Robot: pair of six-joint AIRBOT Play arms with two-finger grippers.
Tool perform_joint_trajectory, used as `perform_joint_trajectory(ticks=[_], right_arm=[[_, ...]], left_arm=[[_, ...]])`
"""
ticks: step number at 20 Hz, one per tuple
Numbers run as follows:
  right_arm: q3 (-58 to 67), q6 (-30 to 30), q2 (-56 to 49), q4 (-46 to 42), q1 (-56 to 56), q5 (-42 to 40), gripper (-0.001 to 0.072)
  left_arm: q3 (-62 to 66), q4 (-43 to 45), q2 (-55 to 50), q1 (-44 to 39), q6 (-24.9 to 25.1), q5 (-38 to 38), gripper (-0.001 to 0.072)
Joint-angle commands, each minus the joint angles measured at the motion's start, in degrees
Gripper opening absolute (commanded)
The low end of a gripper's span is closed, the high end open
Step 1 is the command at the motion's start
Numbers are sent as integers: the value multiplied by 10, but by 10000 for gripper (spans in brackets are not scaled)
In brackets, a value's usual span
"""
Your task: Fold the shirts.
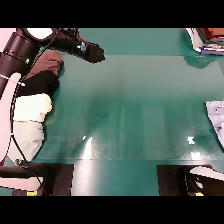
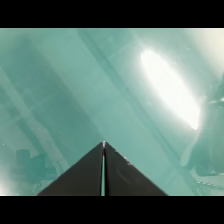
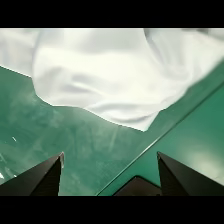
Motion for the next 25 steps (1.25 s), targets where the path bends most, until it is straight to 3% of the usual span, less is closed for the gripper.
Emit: perform_joint_trajectory(ticks=[1, 2, 5, 15, 16, 17, 18, 25], right_arm=[[-19, 15, 38, 77, -16, -35, 609], [-19, 14, 49, 118, -5, -49, 554], [-19, 13, 83, 204, 73, -78, 549], [-19, 13, 116, 207, 421, -115, 544], [-19, 13, 116, 207, 447, -121, 411], [-19, 9, 116, 207, 468, -125, 190], [-19, -5, 116, 207, 486, -129, 22], [-19, -11, 116, 208, 517, -132, 15]], left_arm=[[0, 0, 0, 0, 1, -2, 21], [0, 0, 0, 0, 1, -3, 21], [0, -1, 0, 0, 1, -9, 21], [0, -2, 0, 0, 1, 14, 21], [0, -2, 0, 0, 1, 16, 21], [0, -2, 0, 0, 1, 17, 21], [0, -2, 0, 0, 1, 19, 22], [0, -2, 0, 0, 1, 46, 21]])
